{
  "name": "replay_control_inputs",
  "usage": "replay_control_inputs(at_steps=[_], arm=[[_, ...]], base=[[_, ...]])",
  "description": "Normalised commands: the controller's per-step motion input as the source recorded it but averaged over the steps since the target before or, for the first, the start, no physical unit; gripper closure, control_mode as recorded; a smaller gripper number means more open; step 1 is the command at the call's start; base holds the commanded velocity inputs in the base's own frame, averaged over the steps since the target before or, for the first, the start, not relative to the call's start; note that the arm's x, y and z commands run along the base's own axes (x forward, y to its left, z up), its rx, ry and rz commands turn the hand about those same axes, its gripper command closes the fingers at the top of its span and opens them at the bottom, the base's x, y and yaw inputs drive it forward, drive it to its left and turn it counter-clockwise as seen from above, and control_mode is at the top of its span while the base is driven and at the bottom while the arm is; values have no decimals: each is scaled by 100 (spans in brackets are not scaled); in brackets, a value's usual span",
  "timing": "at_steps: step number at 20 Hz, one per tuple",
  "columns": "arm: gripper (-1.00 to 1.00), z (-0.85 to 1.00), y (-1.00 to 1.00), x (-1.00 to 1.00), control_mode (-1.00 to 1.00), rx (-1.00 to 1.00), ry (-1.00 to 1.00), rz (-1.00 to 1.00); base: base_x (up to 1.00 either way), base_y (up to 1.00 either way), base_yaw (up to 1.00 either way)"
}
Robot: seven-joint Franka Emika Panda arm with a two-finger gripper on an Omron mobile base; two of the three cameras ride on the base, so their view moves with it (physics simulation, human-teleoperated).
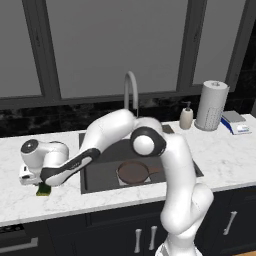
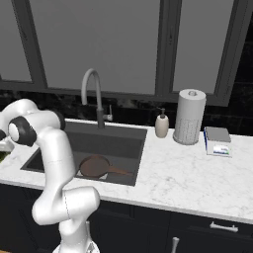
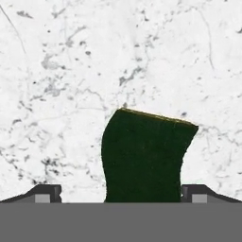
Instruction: Pick the pan and sponge and place them into the sink. Then turn on the water.
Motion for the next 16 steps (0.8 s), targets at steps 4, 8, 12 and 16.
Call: replay_control_inputs(at_steps=[4,8,12,16], arm=[[-100,-19,26,0,-100,0,0,1],[-100,-28,9,0,-100,2,0,2],[-100,-47,0,0,-100,3,0,3],[-100,-51,0,0,-100,2,0,3]], base=[[0,0,0],[0,0,0],[0,0,0],[0,0,0]])
